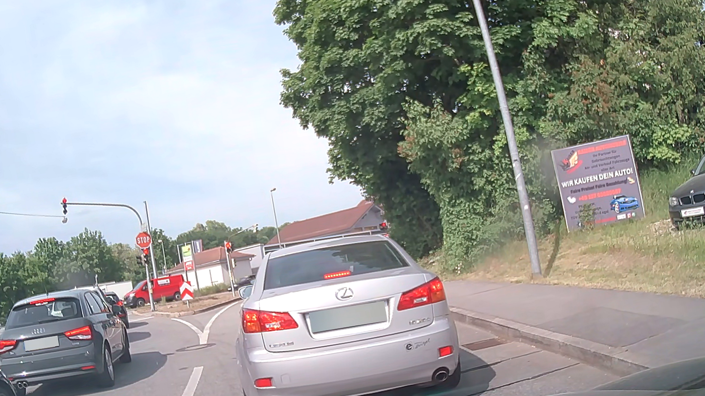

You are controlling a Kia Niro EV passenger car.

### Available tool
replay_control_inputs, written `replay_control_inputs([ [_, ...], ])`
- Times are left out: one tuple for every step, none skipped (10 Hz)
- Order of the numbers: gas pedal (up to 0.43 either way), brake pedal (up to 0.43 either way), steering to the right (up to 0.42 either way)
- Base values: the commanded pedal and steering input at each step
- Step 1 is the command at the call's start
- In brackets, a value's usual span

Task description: Follow the waypoints while adhering to traffic rules and regulations

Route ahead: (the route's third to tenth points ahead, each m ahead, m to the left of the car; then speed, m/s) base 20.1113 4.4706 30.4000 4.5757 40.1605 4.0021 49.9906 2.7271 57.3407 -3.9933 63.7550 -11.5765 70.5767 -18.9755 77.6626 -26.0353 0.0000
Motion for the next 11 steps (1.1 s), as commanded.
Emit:
replay_control_inputs([
  [0.0, 0.415, -0.113],
  [0.0, 0.415, -0.113],
  [0.0, 0.415, -0.113],
  [0.0, 0.415, -0.114],
  [0.0, 0.415, -0.114],
  [0.0, 0.415, -0.113],
  [0.0, 0.415, -0.113],
  [0.0, 0.415, -0.113],
  [0.0, 0.415, -0.114],
  [0.0, 0.415, -0.113],
  [0.0, 0.415, -0.114],
])
